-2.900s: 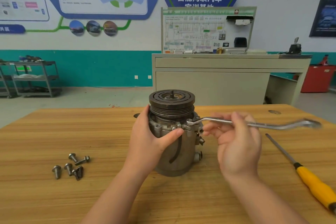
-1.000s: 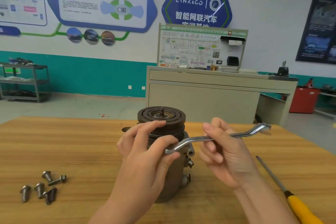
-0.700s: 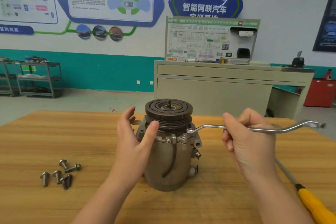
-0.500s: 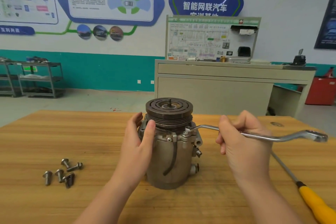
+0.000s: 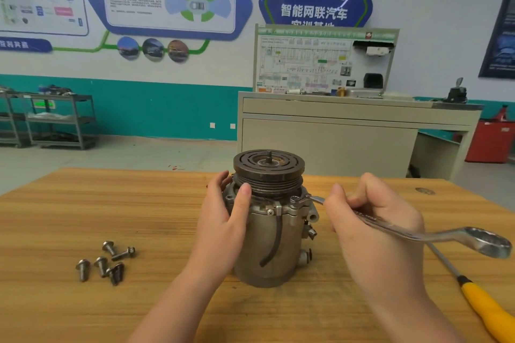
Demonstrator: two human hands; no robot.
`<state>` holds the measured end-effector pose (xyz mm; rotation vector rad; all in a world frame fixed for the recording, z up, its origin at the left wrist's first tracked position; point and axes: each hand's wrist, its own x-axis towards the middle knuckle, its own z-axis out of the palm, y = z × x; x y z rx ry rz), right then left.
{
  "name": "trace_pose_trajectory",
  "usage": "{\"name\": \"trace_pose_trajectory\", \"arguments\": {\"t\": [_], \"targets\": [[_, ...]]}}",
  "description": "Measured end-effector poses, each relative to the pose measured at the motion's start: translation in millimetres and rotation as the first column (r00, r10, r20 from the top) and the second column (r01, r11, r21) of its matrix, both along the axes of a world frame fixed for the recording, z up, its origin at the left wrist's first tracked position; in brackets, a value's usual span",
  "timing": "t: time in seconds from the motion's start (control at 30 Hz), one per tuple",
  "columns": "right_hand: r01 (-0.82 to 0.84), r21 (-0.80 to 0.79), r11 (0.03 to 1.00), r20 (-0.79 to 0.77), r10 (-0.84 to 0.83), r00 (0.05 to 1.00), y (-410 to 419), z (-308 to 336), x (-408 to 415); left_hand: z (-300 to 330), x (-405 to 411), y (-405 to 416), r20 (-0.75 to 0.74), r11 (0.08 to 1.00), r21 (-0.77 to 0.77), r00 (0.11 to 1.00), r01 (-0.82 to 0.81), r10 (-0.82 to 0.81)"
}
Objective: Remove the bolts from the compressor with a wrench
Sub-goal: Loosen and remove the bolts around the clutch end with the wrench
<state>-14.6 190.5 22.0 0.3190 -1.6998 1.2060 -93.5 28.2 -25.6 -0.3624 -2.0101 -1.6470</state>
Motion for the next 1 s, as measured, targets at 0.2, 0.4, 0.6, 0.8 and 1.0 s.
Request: {"name": "trace_pose_trajectory", "arguments": {"t": [0.2,0.4,0.6,0.8,1.0], "targets": [[0.050,-0.115,0.992,0.127,-0.035,0.991,-20,4,-2,-1,-1,0,-0.008,1.000,-0.009,1.000,-0.010,0.010],[0.223,-0.173,0.959,0.108,-0.206,0.972,-49,5,-11,-2,1,0,-0.010,1.000,0.017,1.000,0.004,-0.004],[0.366,-0.192,0.911,0.155,-0.340,0.928,-55,12,-14,-3,1,1,-0.025,1.000,0.020,1.000,0.008,-0.008],[0.361,0.006,0.933,0.066,-0.361,0.930,-67,-9,-5,-4,0,0,-0.019,1.000,0.013,1.000,0.015,-0.015],[-0.206,-0.684,0.700,0.287,0.517,0.806,7,6,-13,-3,2,2,-0.034,1.000,0.019,0.999,-0.006,0.007]]}}
